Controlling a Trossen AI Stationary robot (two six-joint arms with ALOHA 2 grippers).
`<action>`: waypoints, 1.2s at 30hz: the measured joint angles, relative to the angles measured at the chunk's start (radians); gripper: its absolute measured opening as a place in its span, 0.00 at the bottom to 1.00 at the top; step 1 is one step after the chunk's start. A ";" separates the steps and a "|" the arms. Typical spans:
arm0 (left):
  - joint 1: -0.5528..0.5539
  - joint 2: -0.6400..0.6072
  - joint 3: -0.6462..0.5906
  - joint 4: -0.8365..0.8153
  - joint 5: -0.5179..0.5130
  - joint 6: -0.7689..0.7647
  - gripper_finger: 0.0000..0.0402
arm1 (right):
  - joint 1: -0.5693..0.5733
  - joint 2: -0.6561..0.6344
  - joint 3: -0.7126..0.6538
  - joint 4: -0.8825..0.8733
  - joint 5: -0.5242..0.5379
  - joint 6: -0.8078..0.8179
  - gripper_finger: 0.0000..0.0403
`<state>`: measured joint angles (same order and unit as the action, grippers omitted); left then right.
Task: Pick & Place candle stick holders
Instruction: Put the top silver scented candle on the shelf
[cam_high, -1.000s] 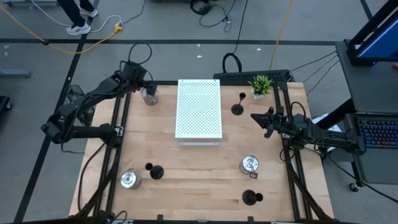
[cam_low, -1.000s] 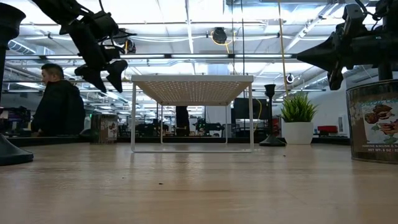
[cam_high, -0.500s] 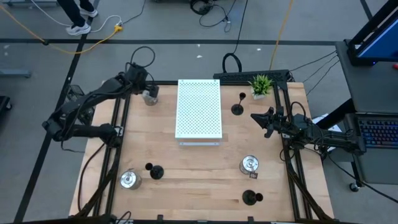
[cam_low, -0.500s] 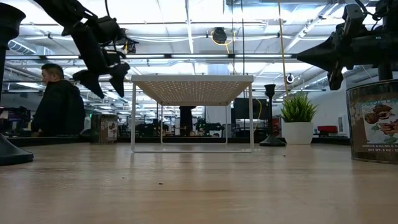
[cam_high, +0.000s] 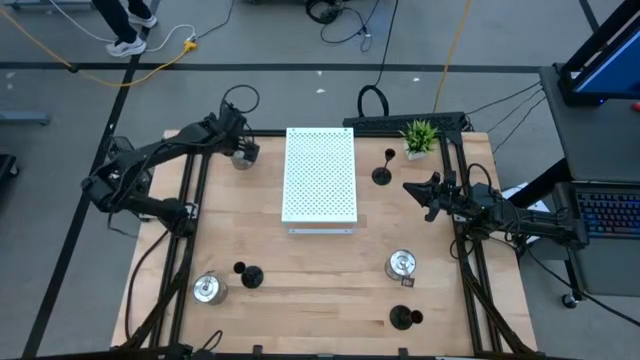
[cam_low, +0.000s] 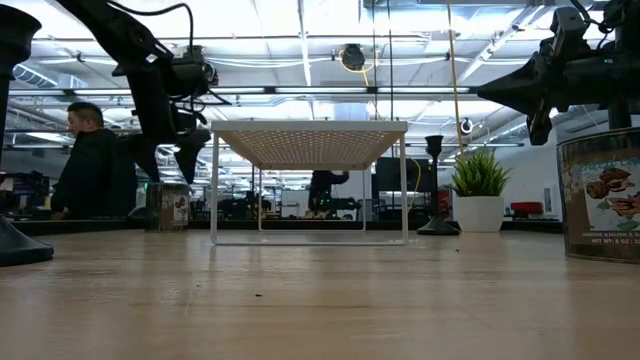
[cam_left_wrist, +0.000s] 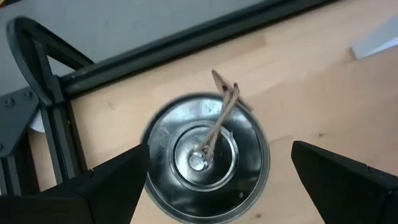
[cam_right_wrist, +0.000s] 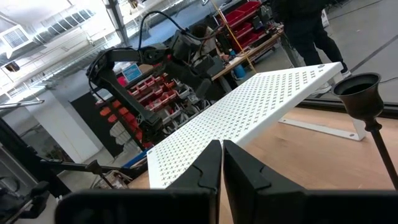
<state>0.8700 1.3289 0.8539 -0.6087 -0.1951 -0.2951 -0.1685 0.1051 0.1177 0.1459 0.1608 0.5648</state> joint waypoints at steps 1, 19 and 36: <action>0.000 0.006 0.000 -0.002 0.004 -0.001 1.00 | 0.000 0.000 0.000 0.000 0.000 0.000 0.02; -0.002 0.088 0.004 -0.021 0.006 -0.029 1.00 | 0.000 0.000 0.000 -0.002 0.000 0.026 0.02; 0.000 0.007 0.035 -0.080 -0.028 -0.108 1.00 | 0.000 0.000 0.000 -0.002 0.000 0.026 0.02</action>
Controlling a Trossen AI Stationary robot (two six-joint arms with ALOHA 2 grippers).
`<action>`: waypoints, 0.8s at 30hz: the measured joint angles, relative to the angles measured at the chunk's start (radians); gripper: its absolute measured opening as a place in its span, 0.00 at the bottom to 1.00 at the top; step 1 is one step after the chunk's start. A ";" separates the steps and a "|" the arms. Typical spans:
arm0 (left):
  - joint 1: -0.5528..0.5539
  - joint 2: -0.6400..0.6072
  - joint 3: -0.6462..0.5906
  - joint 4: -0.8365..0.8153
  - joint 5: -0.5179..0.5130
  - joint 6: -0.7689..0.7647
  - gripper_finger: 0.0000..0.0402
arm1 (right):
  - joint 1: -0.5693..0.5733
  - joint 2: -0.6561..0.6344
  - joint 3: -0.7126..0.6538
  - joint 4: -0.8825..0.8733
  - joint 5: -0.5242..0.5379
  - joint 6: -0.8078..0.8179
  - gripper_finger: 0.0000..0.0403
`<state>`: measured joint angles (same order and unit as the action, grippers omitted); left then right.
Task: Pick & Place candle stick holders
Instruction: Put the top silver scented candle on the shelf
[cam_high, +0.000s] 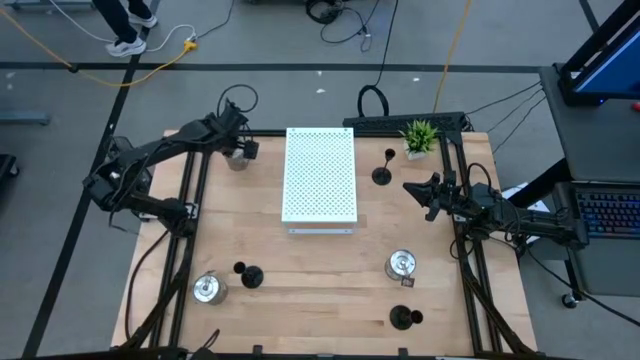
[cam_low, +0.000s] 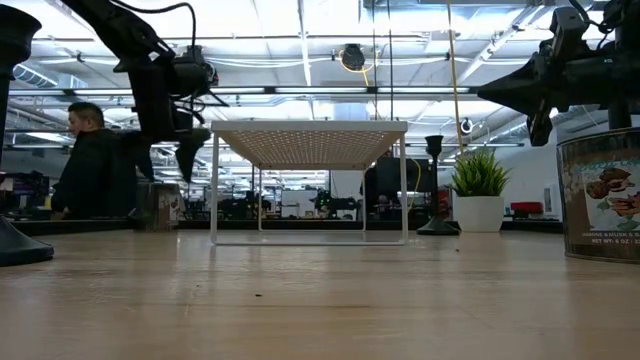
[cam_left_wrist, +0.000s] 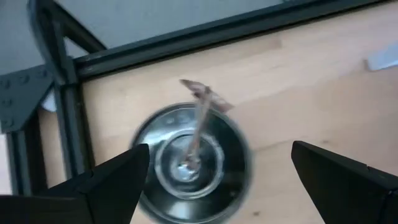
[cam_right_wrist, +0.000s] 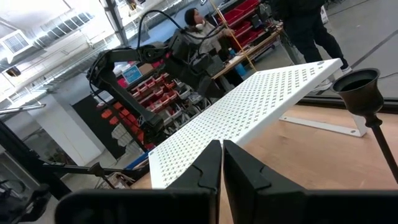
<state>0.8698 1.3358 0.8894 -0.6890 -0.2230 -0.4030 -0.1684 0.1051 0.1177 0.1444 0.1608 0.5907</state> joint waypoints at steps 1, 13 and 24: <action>0.003 0.001 0.000 -0.010 -0.004 0.000 1.00 | 0.000 0.000 0.000 0.000 0.000 0.000 0.02; 0.025 0.000 0.000 -0.026 -0.041 -0.011 1.00 | 0.000 0.000 0.000 0.000 0.000 0.000 0.02; 0.033 0.031 0.000 -0.026 -0.033 -0.004 1.00 | 0.000 0.000 0.000 0.000 -0.003 0.000 0.02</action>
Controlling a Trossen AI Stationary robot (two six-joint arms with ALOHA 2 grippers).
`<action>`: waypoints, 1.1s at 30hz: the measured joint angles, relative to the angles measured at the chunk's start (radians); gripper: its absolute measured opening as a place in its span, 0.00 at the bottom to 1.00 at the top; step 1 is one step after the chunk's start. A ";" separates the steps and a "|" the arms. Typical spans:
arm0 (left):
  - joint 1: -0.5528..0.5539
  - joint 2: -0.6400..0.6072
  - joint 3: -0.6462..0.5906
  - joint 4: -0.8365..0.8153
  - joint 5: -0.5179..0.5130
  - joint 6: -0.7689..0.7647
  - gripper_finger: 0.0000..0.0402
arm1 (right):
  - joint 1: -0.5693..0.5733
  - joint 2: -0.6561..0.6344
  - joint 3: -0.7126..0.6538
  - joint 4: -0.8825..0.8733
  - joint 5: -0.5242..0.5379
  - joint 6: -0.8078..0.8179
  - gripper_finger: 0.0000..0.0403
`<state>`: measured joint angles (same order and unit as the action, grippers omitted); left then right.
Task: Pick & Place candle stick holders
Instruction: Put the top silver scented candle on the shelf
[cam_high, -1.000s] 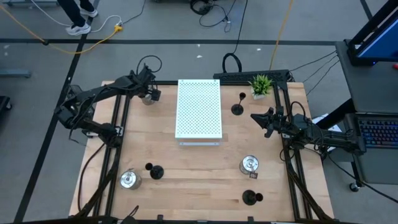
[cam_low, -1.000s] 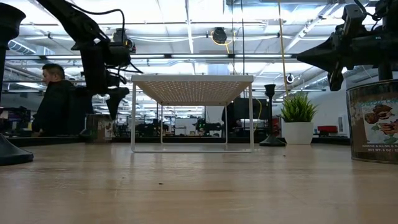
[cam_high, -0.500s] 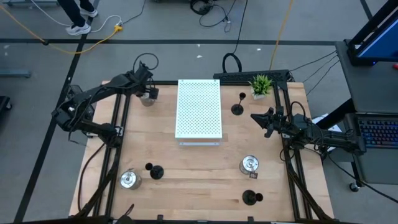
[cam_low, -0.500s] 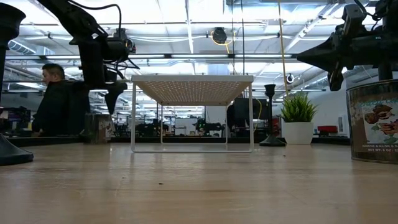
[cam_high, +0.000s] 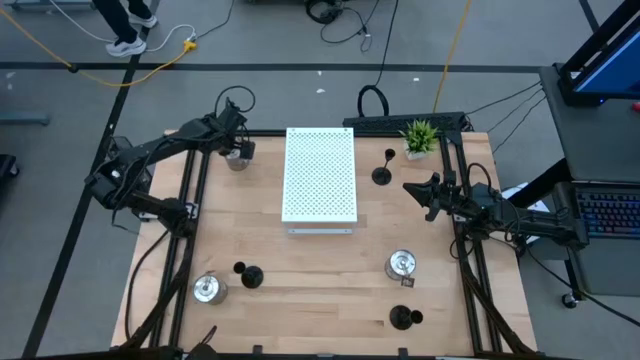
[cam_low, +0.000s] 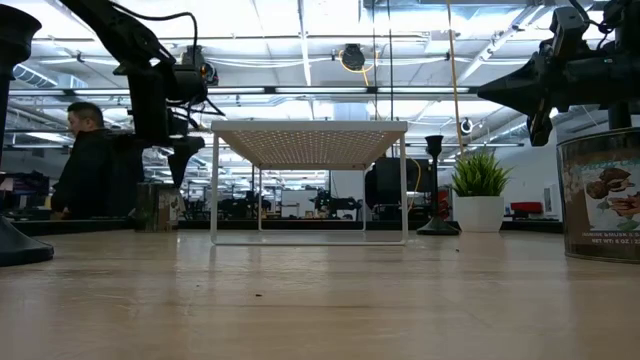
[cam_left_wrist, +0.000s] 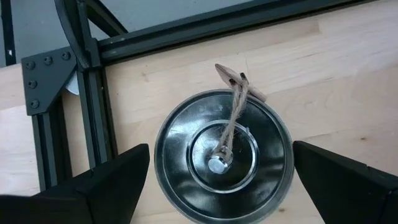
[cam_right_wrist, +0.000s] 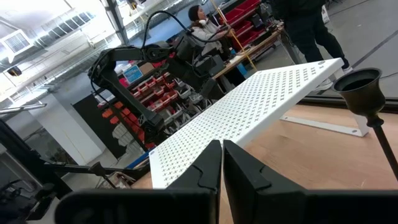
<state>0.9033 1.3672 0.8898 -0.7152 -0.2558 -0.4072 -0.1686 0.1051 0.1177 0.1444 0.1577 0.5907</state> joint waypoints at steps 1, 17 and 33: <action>0.000 0.010 0.000 0.002 0.007 -0.001 1.00 | 0.000 0.000 0.000 0.000 0.000 0.000 0.02; -0.002 0.111 0.000 0.011 0.057 -0.023 1.00 | 0.000 0.000 0.000 0.000 -0.001 0.000 0.02; -0.055 0.112 0.000 0.010 0.009 -0.017 0.99 | 0.000 0.000 0.000 -0.005 -0.002 0.000 0.02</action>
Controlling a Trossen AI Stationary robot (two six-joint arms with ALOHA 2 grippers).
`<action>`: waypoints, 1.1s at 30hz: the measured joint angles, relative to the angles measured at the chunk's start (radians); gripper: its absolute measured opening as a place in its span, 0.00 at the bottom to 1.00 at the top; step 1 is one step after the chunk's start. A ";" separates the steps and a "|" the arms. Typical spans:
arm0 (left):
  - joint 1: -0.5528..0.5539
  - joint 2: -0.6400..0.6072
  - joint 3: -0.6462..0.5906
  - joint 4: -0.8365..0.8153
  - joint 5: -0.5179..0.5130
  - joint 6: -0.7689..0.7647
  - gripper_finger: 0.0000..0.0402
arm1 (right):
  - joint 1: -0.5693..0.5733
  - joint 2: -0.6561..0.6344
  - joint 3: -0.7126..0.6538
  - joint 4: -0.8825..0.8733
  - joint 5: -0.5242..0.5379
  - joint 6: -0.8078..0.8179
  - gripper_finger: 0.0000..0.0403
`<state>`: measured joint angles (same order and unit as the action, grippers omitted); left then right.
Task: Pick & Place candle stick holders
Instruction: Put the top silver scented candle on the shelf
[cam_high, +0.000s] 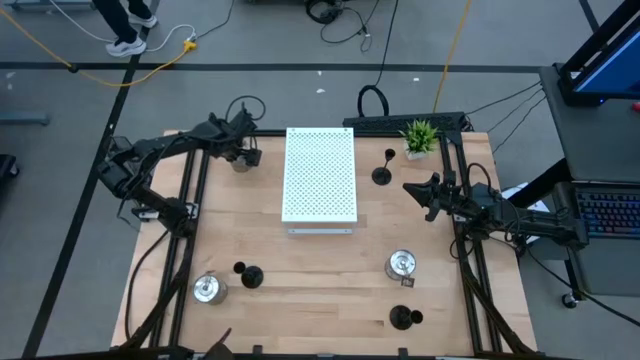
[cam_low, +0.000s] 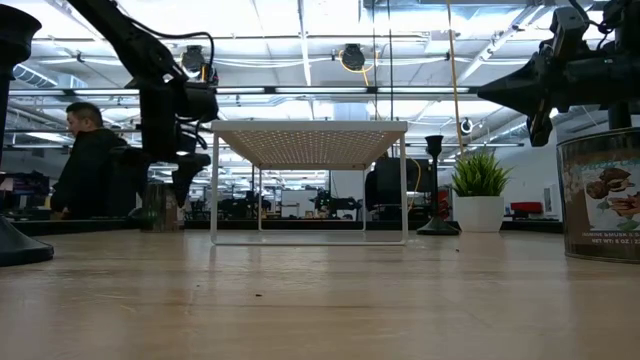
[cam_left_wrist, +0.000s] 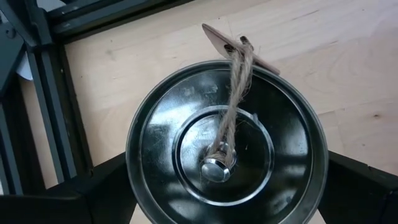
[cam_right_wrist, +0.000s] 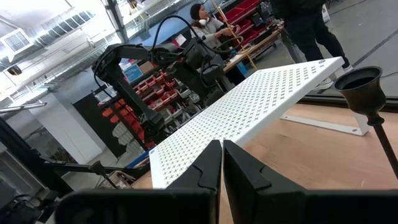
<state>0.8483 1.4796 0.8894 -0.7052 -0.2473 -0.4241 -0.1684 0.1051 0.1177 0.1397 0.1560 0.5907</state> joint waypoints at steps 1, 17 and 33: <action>-0.003 0.000 0.000 0.000 -0.006 0.000 0.99 | 0.000 0.000 0.000 -0.002 0.000 0.000 0.02; -0.007 0.000 0.000 0.004 -0.017 -0.037 0.99 | 0.000 0.000 0.000 -0.002 -0.003 0.000 0.02; -0.007 -0.001 -0.031 0.034 -0.016 -0.093 0.99 | 0.000 0.000 0.000 -0.073 -0.004 0.074 0.02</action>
<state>0.8417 1.4784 0.8581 -0.6714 -0.2636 -0.5167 -0.1684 0.1055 0.1177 0.0669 0.1524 0.6648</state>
